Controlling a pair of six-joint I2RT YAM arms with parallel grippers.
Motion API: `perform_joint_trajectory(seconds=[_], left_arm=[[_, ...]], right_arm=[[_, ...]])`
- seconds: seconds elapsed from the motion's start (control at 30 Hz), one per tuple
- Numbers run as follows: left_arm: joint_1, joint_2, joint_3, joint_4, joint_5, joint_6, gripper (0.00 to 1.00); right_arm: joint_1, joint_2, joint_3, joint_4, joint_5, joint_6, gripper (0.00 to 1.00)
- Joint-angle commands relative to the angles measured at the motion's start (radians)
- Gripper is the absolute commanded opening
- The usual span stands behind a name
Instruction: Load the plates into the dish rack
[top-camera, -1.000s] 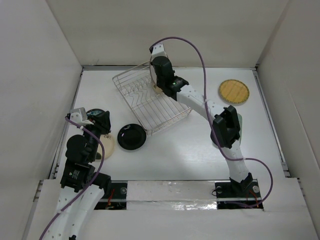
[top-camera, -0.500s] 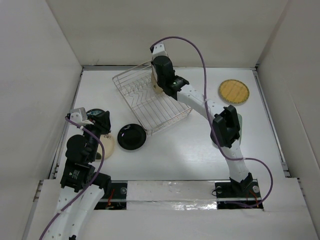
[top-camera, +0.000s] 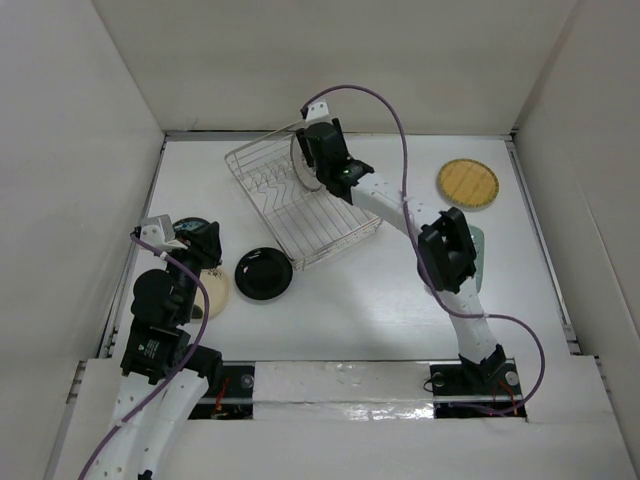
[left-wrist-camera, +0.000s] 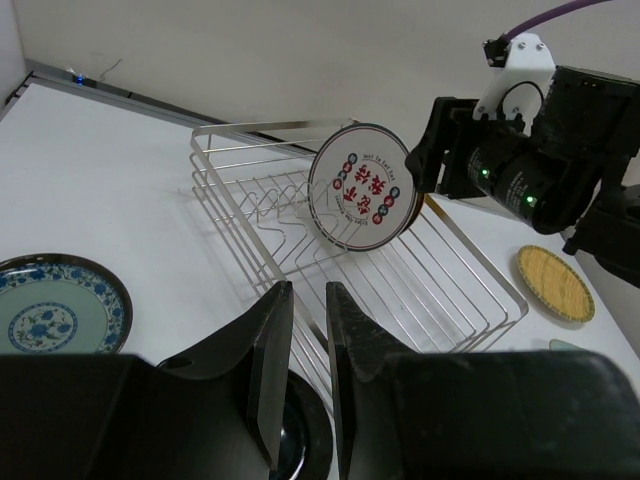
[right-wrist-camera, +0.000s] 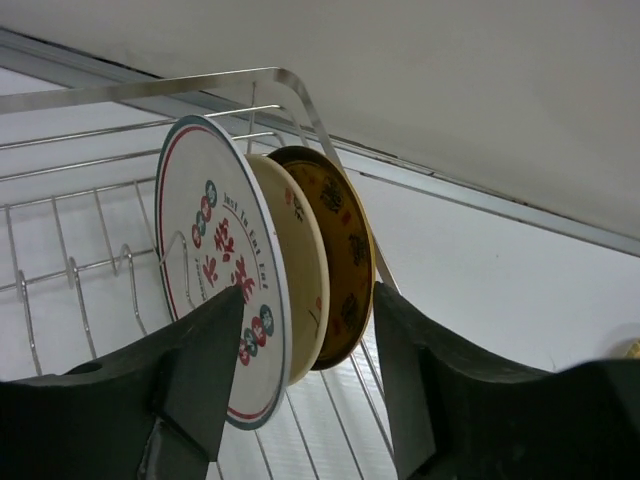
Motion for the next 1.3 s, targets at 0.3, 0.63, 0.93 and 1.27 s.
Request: perform_joint_trajectory(seconds=[0.3,0.63,0.93,1.27], left_arm=[[-0.004,-0.013,-0.001,0.038,0.008,0.010,0.18],[-0.004,-0.030,0.000,0.038,0.014,0.010,0.17],[-0.004,-0.024,0.000,0.040,0.013,0.010,0.18],[-0.004,-0.024,0.002,0.038,-0.006,0.014,0.18]], right_arm=[[-0.501,-0.578,-0.709,0.316,-0.456,0.595,0.00],[-0.997,-0.547,-1.102,0.432,-0.679,0.907,0.53],[-1.080,-0.362,-1.080,0.492,-0.849,1.013,0.52],[-1.099,-0.198,-0.929,0.499,-1.001,1.161,0.17]])
